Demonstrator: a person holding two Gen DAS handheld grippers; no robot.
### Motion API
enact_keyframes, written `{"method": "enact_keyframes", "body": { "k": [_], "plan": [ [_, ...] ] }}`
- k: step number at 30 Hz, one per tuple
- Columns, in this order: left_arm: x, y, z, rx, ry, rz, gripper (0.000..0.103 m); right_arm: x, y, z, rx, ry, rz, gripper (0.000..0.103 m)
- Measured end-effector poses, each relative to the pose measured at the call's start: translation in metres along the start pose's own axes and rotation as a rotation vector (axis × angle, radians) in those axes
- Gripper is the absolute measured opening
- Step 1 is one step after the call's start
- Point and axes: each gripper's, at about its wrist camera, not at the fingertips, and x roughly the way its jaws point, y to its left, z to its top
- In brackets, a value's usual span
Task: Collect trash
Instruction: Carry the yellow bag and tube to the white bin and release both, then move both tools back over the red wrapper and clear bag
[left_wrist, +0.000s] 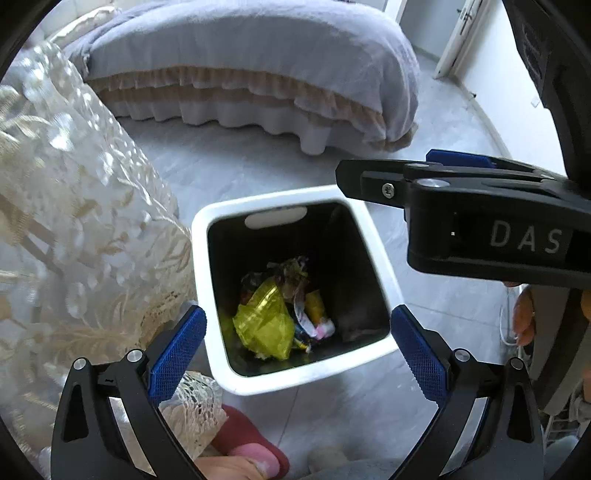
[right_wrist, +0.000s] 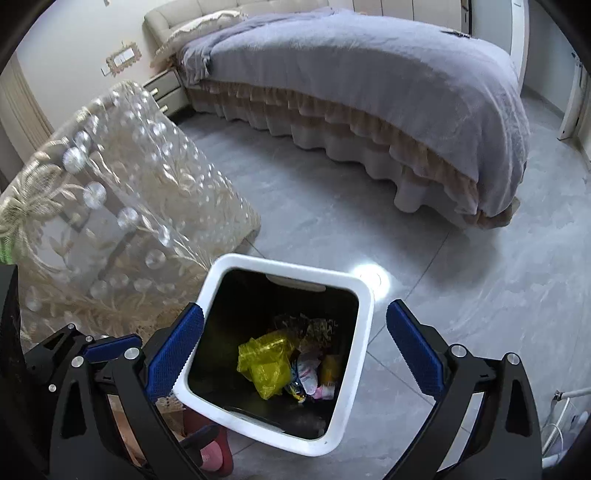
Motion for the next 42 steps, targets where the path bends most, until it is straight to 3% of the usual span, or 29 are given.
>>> {"method": "enact_keyframes", "body": {
  "k": [14,29,35,42],
  "plan": [
    [-0.097,-0.012,0.0,-0.024,-0.198,0.039,0.098,-0.078,0.02,0.014,-0.033,-0.179,0.025,0.099],
    [-0.209,0.008,-0.022,-0.098,-0.425,0.1,0.098,-0.161,0.087,0.035,-0.168,-0.377,0.131,0.099],
    [-0.254,0.031,-0.037,-0.119,-0.512,0.234,0.098,-0.178,0.134,0.046,-0.26,-0.43,0.183,0.099],
    [-0.295,0.084,-0.062,-0.2,-0.549,0.387,0.098,-0.182,0.216,0.054,-0.393,-0.46,0.29,0.099]
  ]
}}
